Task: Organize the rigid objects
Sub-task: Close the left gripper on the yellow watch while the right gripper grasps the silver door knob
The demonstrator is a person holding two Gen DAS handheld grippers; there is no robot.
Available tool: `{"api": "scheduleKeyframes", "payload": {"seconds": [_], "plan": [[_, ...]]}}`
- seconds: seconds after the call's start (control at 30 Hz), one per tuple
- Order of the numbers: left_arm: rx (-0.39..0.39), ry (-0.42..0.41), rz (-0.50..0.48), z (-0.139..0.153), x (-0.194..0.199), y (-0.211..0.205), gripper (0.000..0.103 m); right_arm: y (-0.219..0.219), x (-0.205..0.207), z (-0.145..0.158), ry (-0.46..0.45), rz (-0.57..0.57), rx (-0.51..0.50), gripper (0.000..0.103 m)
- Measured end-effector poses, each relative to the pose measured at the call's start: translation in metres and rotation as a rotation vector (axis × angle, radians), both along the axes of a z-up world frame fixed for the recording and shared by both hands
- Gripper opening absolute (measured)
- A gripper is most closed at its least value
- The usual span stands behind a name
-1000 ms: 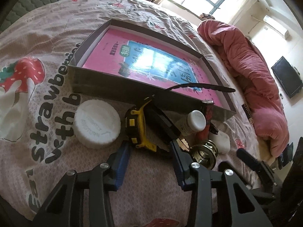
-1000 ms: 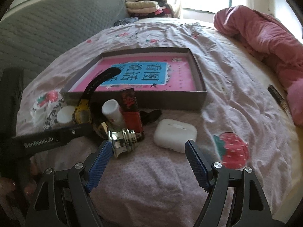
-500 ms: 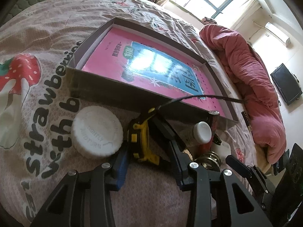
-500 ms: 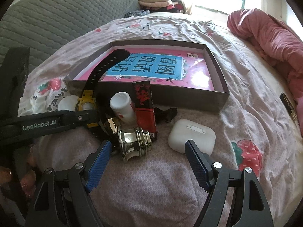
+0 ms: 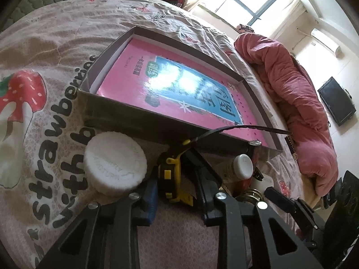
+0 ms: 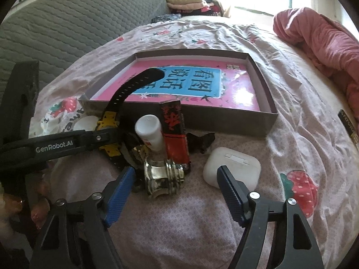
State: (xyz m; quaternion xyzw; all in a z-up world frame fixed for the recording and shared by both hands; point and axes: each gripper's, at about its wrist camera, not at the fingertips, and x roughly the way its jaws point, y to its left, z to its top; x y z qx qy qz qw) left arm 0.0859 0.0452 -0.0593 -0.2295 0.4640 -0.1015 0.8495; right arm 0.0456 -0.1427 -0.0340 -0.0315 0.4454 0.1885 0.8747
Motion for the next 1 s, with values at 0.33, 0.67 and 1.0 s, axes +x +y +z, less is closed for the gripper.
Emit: {"api": "scheduleKeyframes", "payload": {"seconds": [0.33, 0.67, 1.0], "plan": [[-0.017, -0.013, -0.007, -0.001, 0.003, 0.0, 0.029, -0.004, 0.009, -0.009, 0.085, 0.026, 0.104, 0.038], [-0.008, -0.017, -0.004, 0.002, 0.001, 0.004, 0.017, -0.01, 0.004, -0.001, 0.047, 0.031, 0.13, 0.035], [0.018, -0.051, -0.037, 0.012, -0.008, -0.005, 0.016, -0.014, 0.001, 0.007, 0.027, 0.032, 0.154, 0.035]]}}
